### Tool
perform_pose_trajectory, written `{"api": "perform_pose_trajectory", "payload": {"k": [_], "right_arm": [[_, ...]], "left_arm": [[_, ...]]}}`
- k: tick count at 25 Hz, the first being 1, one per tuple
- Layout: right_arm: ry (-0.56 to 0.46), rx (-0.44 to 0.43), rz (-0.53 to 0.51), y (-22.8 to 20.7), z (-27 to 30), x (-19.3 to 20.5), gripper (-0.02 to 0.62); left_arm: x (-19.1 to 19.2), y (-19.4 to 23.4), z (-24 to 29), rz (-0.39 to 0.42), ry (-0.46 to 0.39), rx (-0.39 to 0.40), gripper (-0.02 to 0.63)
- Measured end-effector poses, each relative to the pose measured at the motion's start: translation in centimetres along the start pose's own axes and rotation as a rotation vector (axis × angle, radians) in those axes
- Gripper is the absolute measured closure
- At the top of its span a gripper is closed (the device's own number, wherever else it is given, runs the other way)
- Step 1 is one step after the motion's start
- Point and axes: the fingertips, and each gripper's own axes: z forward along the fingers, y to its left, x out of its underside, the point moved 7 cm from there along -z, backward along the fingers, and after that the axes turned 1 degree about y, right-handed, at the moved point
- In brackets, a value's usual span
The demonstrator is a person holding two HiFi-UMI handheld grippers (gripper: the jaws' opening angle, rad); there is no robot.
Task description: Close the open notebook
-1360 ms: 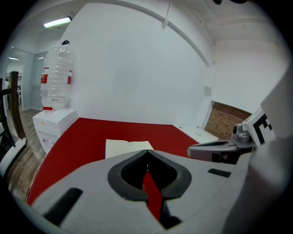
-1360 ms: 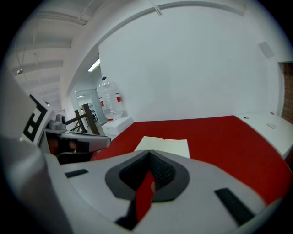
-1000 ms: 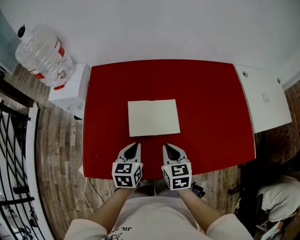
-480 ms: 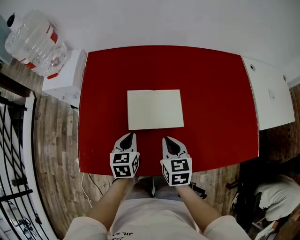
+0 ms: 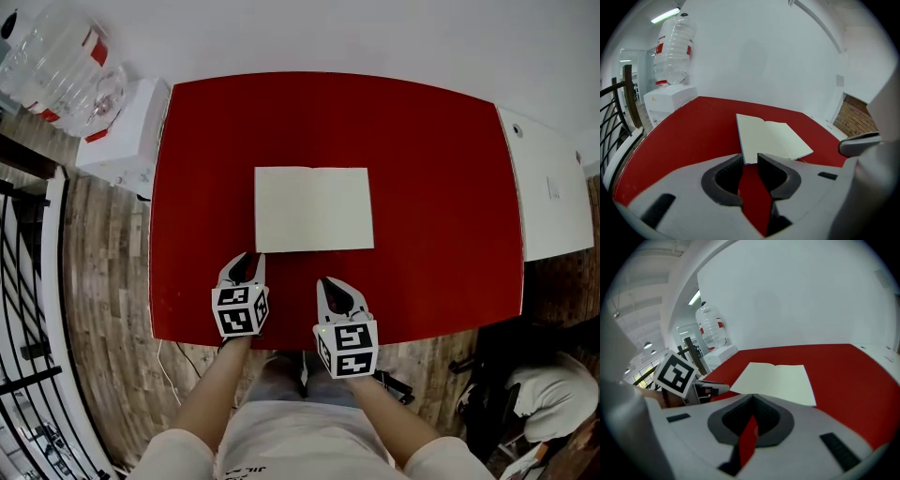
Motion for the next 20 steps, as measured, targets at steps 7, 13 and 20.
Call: {"api": "perform_pose_trajectory", "payload": {"k": [7,13,20], "right_arm": [[0.02,-0.006,-0.003,-0.2,0.7,0.4,0.591],[0.027,-0.003,-0.001,-0.8,1.0,0.7,0.591],[0.03,-0.006,0.0,-1.1,1.3,0.6,0.592]], "left_arm": [[0.7,1.0,2.0,-0.12,0.046,0.033,0.503],[0.8,1.3,3.1,-0.169,0.062,0.039,0.503],[0.7,1.7,2.9,-0.172,0.056,0.021,0.583]]}}
